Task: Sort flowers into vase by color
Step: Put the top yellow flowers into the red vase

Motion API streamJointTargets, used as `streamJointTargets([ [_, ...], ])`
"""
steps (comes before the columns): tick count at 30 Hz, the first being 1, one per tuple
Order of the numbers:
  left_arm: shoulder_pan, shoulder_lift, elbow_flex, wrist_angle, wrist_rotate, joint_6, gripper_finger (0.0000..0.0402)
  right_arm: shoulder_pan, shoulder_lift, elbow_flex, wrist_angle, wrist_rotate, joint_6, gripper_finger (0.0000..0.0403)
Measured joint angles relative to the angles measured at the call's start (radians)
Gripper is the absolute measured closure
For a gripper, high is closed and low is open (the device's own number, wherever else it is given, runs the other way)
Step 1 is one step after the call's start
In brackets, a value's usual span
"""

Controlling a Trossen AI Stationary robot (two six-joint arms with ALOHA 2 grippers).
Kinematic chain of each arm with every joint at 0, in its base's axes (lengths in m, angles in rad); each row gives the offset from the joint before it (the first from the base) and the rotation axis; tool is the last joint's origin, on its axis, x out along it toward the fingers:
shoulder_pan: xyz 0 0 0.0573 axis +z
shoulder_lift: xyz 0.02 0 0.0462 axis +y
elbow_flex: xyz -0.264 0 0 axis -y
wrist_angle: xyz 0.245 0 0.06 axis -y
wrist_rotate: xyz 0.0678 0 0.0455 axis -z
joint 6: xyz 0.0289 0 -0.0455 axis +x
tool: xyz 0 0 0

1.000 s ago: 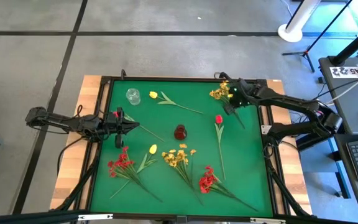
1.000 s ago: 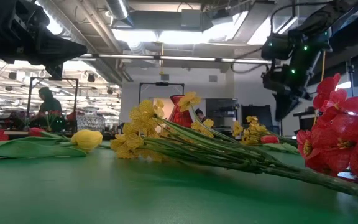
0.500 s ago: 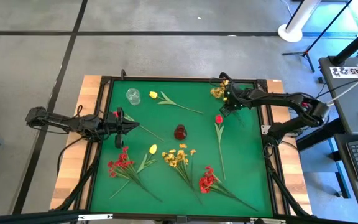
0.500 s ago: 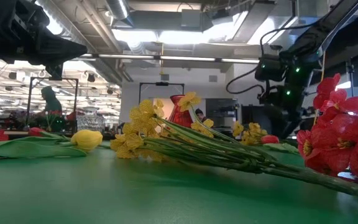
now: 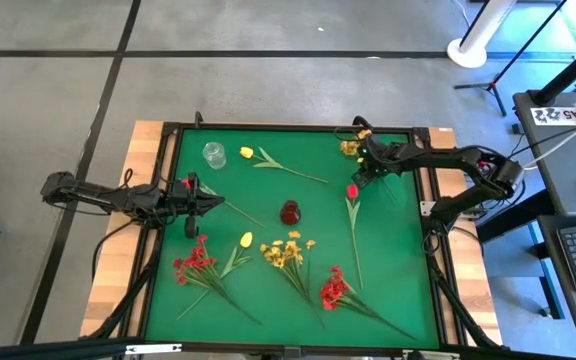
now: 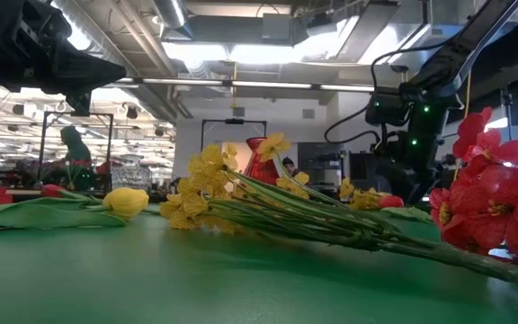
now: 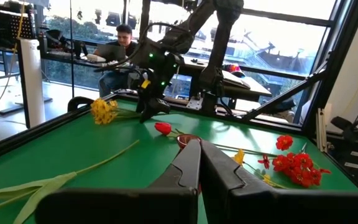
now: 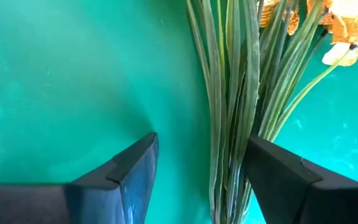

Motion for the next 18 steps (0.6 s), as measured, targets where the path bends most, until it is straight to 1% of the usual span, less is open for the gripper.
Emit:
streamJointTargets([
  [5,0.0,0.0,0.0,0.0,0.0,0.0,0.0401,0.0,-0.044,0.035,-0.057,-0.035,-0.021,0.0169],
  [10,0.0,0.0,0.0,0.0,0.0,0.0,0.0401,0.0,-0.087,0.069,-0.093,-0.034,-0.025,0.0169],
  [12,0.0,0.0,0.0,0.0,0.0,0.0,0.0401,0.0,-0.099,0.081,-0.103,-0.014,-0.029,0.0169],
  [15,0.0,0.0,0.0,0.0,0.0,0.0,0.0401,0.0,-0.105,0.082,-0.114,0.049,-0.044,0.0169],
  [18,0.0,0.0,0.0,0.0,0.0,0.0,0.0401,-0.001,-0.097,0.082,-0.128,0.065,-0.044,0.0169],
])
